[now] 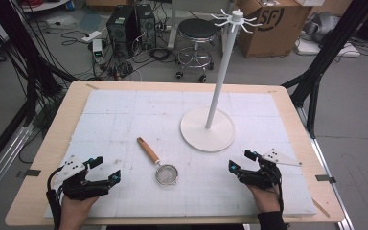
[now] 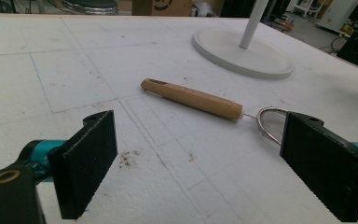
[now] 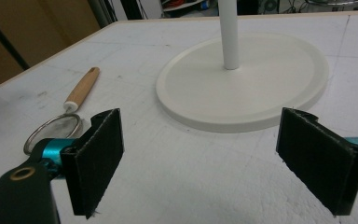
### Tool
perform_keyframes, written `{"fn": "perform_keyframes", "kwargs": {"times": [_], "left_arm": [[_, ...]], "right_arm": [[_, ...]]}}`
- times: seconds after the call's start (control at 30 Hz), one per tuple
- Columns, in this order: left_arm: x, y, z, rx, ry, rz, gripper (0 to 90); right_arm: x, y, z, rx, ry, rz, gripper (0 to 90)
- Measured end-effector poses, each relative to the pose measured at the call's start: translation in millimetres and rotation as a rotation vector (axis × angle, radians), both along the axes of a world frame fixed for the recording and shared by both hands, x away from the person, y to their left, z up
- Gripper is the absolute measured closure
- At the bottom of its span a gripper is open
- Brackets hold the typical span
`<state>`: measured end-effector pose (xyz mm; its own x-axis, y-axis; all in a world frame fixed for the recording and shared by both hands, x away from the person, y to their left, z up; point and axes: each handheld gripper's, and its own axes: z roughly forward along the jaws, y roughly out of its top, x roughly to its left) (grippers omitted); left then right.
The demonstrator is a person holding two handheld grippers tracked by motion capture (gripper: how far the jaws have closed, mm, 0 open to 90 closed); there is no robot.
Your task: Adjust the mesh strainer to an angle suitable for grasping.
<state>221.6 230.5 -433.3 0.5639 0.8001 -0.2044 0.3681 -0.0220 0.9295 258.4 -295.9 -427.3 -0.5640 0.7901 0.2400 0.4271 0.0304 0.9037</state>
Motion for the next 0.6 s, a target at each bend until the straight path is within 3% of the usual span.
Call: {"fn": "perform_keyframes", "kwargs": {"times": [0.6], "left_arm": [[-0.1,0.0,-0.2,0.002,0.0,0.006,11.7]], "right_arm": [[1.3,5.6,1.6,-0.009,-0.003,0.008,14.3]]}}
